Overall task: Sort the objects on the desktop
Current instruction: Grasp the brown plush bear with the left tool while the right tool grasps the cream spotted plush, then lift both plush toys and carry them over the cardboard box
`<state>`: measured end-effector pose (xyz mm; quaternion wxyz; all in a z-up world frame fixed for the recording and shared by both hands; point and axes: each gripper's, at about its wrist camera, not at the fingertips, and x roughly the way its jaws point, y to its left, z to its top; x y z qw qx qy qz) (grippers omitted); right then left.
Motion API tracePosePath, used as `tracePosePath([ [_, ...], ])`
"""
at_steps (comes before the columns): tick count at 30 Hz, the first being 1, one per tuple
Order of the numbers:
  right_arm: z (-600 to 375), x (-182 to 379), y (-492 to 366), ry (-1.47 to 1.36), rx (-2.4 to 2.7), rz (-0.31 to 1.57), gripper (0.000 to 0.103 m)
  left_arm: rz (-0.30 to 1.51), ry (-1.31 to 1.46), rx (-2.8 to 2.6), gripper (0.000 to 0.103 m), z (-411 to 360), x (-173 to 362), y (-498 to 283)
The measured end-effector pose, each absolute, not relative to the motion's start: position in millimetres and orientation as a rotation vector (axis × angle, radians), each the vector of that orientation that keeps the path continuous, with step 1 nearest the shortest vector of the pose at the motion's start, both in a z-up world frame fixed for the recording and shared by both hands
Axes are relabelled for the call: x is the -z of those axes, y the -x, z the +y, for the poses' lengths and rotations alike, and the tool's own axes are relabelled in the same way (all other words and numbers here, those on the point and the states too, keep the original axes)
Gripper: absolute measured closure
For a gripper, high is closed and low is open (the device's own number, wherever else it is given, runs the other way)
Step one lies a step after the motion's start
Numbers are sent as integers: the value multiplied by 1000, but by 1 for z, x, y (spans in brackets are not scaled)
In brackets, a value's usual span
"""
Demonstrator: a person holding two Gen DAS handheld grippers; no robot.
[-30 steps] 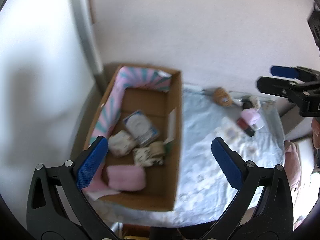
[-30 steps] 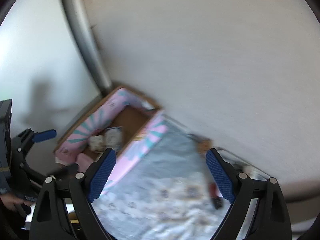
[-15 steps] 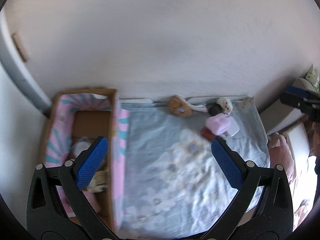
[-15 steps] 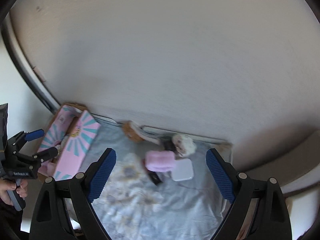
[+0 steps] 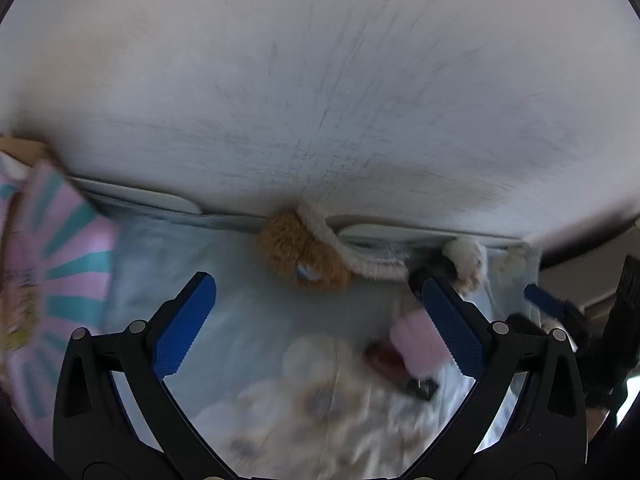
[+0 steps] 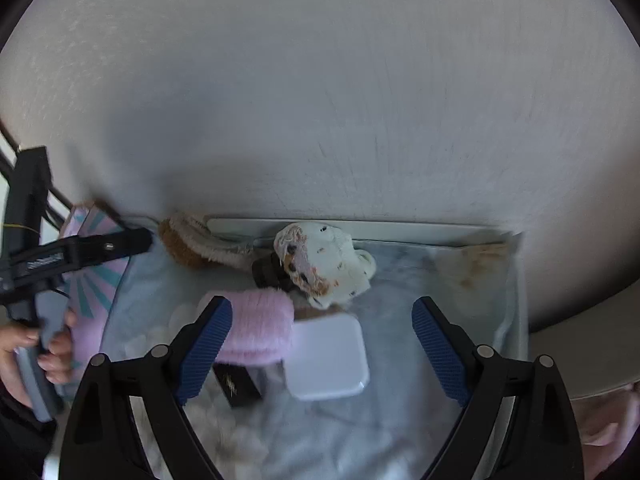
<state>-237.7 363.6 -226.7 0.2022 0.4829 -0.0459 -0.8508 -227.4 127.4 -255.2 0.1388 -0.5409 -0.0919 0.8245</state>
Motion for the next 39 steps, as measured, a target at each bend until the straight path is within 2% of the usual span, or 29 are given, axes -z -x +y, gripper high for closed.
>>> tracePosePath([
  [6,357,242,253,-1339,2363,-152,13,-341,1577,-2397,2,136,276,238],
  [8,354,245,256,-1336,2353,-148,18,-341,1581,-2407,6,139,279,238],
  [9,353,246,257,-1335,2346,-143,25,-345,1581,-2410,8,140,280,239],
  [11,352,250,260,-1345,2336,-126,31,-364,1575,-2414,27,140,283,239],
  [15,351,257,266,-1358,2320,-137,41,-383,1589,-2420,46,139,288,241],
  [20,349,257,268,-1334,2319,-138,51,-486,1584,-2419,59,130,290,242],
  [25,350,258,266,-1318,2322,-100,61,-494,1574,-2420,65,132,285,241],
  [39,356,240,246,-1289,2355,-93,62,-489,1496,-2423,71,141,250,226],
])
